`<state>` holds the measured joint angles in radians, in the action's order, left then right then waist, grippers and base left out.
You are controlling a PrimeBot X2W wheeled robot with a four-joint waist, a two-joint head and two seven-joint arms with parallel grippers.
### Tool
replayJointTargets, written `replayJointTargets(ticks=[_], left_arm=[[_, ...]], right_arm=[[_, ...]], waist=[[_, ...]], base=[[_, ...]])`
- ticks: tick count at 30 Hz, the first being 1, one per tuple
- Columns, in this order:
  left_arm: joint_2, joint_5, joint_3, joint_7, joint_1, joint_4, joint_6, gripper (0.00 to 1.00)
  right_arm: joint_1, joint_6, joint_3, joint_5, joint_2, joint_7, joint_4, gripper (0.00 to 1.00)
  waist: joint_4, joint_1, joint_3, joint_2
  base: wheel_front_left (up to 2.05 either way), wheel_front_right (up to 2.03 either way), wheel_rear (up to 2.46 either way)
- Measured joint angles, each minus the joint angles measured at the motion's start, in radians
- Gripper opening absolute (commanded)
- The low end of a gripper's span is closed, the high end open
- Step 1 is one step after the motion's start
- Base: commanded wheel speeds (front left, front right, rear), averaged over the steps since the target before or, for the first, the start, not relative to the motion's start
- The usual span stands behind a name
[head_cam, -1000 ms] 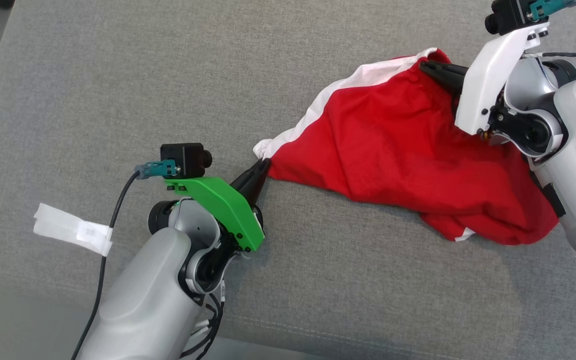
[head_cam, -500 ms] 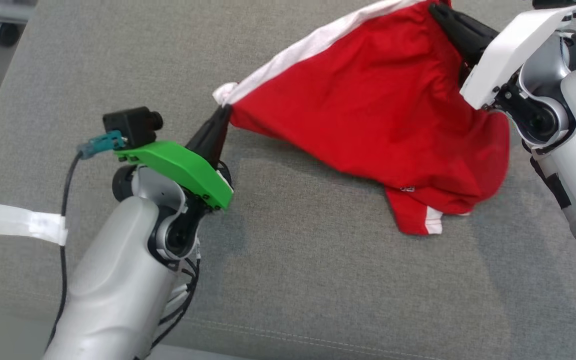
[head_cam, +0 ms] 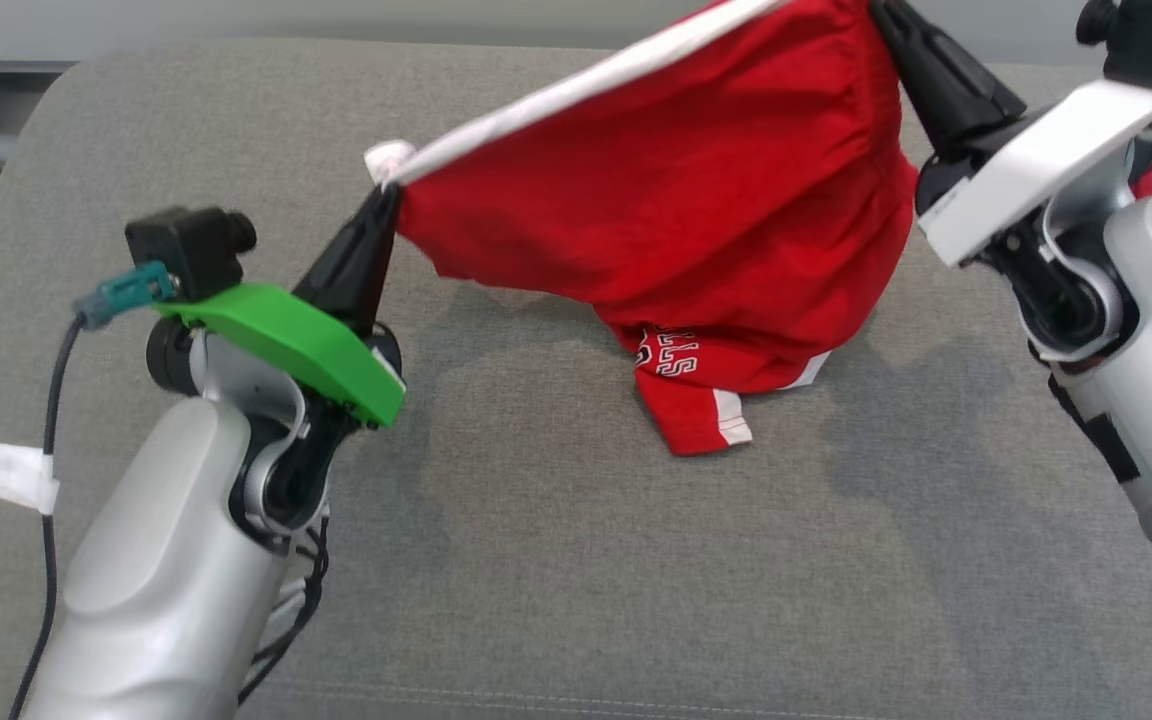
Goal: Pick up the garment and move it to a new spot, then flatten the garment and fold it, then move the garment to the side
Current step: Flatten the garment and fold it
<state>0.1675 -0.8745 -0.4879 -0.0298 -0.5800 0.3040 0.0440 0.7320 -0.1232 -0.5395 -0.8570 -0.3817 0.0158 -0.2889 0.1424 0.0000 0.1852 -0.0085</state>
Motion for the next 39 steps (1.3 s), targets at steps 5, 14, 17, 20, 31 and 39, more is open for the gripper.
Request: replayJointTargets(ticks=[5, 14, 17, 20, 31, 39], left_arm=[[0.051, -0.003, -0.044, 0.073, 0.115, -0.039, 0.009, 0.00], [0.152, -0.048, -0.062, 0.185, 0.260, -0.145, 0.000, 0.00], [0.172, -0.083, -0.065, 0.241, 0.313, -0.178, -0.008, 0.00], [0.198, -0.100, -0.074, 0.277, 0.339, -0.206, -0.013, 0.00], [0.266, -0.102, -0.053, 0.457, 0.079, -0.218, -0.013, 0.00], [0.291, 0.058, 0.042, 0.442, -0.423, -0.188, -0.014, 0.00]], right_arm=[[-0.134, 0.000, -0.012, -0.045, -0.025, 0.041, 0.063, 0.00], [-0.397, 0.000, -0.016, -0.127, -0.069, 0.096, 0.193, 0.00], [-0.493, 0.000, -0.006, -0.160, -0.075, 0.120, 0.223, 0.00], [-0.544, 0.000, -0.008, -0.183, -0.077, 0.134, 0.246, 0.00], [-0.277, 0.000, -0.016, -0.195, -0.083, 0.103, 0.278, 0.00], [0.136, 0.013, 0.119, -0.211, -0.002, 0.063, 0.174, 0.00]], waist=[[-0.043, 0.0000, -0.022, 0.0000], [-0.108, 0.0000, -0.033, 0.0000], [-0.128, -0.0001, -0.028, 0.0000], [-0.144, -0.0001, -0.015, 0.0000], [-0.181, 0.0000, 0.093, 0.0000], [-0.203, 0.0000, 0.195, 0.0000]], base=[[0.00, 0.00, 0.00], [0.00, 0.00, 0.00], [0.00, 0.00, 0.00], [0.00, 0.00, 0.00], [0.00, 0.00, 0.00], [0.00, 0.00, 0.00]])
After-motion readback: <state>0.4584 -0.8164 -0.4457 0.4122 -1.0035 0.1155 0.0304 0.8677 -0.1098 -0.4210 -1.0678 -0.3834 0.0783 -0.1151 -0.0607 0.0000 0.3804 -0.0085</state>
